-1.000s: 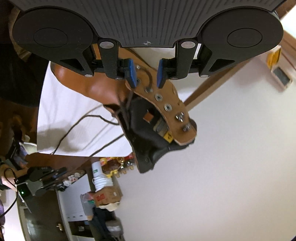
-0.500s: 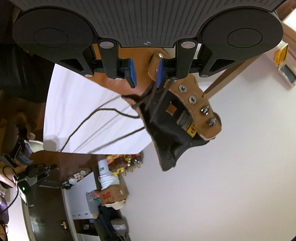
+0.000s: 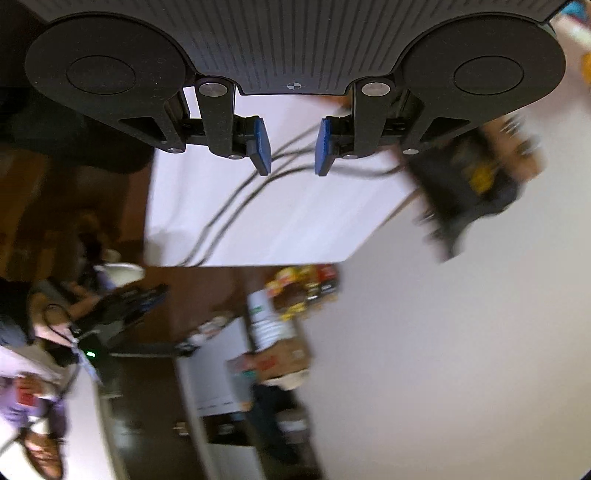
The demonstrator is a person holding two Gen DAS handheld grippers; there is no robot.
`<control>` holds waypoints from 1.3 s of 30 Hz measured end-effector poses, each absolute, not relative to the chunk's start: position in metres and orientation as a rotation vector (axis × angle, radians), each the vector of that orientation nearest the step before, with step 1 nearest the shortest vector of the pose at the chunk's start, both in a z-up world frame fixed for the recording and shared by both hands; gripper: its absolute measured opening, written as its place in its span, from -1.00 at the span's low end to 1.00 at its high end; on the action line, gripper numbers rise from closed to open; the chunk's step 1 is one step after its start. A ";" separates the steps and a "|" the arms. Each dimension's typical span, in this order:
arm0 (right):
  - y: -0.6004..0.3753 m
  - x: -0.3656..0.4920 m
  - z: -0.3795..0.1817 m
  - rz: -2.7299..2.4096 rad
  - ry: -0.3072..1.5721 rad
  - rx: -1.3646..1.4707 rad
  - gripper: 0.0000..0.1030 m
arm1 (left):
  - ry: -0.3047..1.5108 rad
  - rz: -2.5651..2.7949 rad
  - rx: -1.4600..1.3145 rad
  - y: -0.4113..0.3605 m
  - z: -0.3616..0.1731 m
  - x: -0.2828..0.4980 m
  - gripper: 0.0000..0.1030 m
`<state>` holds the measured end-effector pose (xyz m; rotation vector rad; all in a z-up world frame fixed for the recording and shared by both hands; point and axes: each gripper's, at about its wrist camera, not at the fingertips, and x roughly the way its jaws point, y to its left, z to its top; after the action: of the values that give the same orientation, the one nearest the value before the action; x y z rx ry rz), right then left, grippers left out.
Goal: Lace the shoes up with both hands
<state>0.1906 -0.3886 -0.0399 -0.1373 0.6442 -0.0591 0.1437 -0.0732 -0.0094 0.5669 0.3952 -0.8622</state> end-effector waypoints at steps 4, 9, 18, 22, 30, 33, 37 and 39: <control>-0.388 0.182 -0.034 0.030 0.605 -0.056 -0.69 | 0.405 -0.964 0.588 -0.115 -0.024 0.157 -0.44; -0.379 0.174 -0.024 0.078 0.564 -0.048 -0.55 | 0.432 -1.052 0.637 -0.165 -0.043 0.181 -0.44; -0.366 0.146 -0.004 0.097 0.515 -0.023 -0.25 | 0.509 -1.158 0.705 -0.252 -0.079 0.230 -0.78; -0.372 0.137 -0.004 0.079 0.519 -0.037 -0.25 | 0.553 -1.184 0.714 -0.266 -0.089 0.246 -0.79; -0.382 0.138 -0.004 0.059 0.515 -0.018 -0.22 | 0.581 -1.192 0.722 -0.269 -0.091 0.259 -0.89; -0.382 0.141 -0.005 0.054 0.514 -0.012 -0.21 | 0.589 -1.168 0.744 -0.269 -0.087 0.248 -0.95; -0.377 0.141 -0.006 0.081 0.509 0.010 -0.19 | 0.581 -1.103 0.707 -0.241 -0.071 0.227 -0.95; -0.371 0.142 -0.006 0.116 0.511 0.031 -0.17 | 0.592 -1.036 0.654 -0.219 -0.064 0.215 -0.96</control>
<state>0.1421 -0.3708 -0.0063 0.0315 0.5110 0.1159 0.2153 -0.2192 -0.0640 0.6541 0.5920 -1.0359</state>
